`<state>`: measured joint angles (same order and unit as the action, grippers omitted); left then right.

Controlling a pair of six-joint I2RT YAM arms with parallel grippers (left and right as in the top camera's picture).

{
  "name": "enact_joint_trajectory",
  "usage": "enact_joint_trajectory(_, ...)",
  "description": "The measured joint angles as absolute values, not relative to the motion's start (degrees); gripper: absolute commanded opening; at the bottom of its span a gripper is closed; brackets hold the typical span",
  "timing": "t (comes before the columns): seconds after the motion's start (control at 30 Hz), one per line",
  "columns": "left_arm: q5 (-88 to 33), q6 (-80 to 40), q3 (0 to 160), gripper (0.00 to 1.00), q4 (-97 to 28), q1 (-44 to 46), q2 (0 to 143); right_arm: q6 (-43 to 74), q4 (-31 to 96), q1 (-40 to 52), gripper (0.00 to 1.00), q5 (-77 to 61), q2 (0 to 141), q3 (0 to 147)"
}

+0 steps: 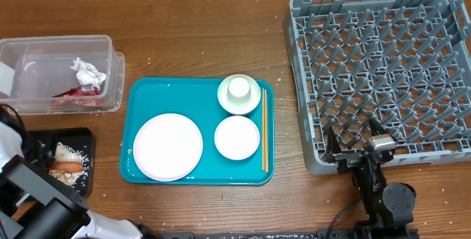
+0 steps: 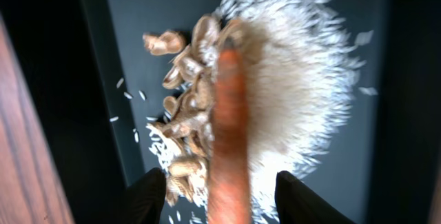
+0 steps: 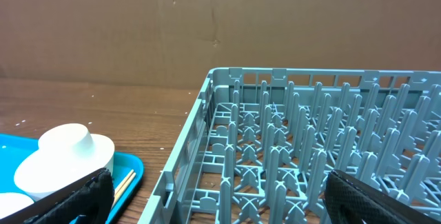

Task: Sort waste into correct bins and load items into the dishwasher
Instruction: 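Carry the carrot left and drop it onto the black tray, then raise the left gripper and park it above the clear bin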

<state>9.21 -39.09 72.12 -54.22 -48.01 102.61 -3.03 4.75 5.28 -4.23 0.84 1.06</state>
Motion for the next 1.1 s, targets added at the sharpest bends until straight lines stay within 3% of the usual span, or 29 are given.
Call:
enact_joint_trajectory(0.23,2.5,-37.8,83.2,0.46,-63.0,-48.0,101.6,-3.0,4.7,5.3,1.00,-4.2,0.8,1.1)
enact_joint_trajectory(0.43,-8.2,-35.7,84.8,0.47,-63.7,-46.3,93.8,-3.0,4.7,5.3,1.00,-4.2,0.8,1.1)
enact_joint_trajectory(0.7,-13.7,-31.1,85.6,0.57,-63.9,-31.0,85.5,-3.0,4.7,5.3,1.00,-4.2,0.8,1.1)
enact_joint_trajectory(1.03,-10.9,-29.4,85.6,0.97,-59.8,-3.7,90.4,-3.0,4.7,5.3,1.00,-4.2,0.8,1.1)
enact_joint_trajectory(1.1,-10.8,-29.5,85.6,1.00,-58.3,-0.1,92.5,-3.0,4.7,5.3,1.00,-4.2,0.8,1.1)
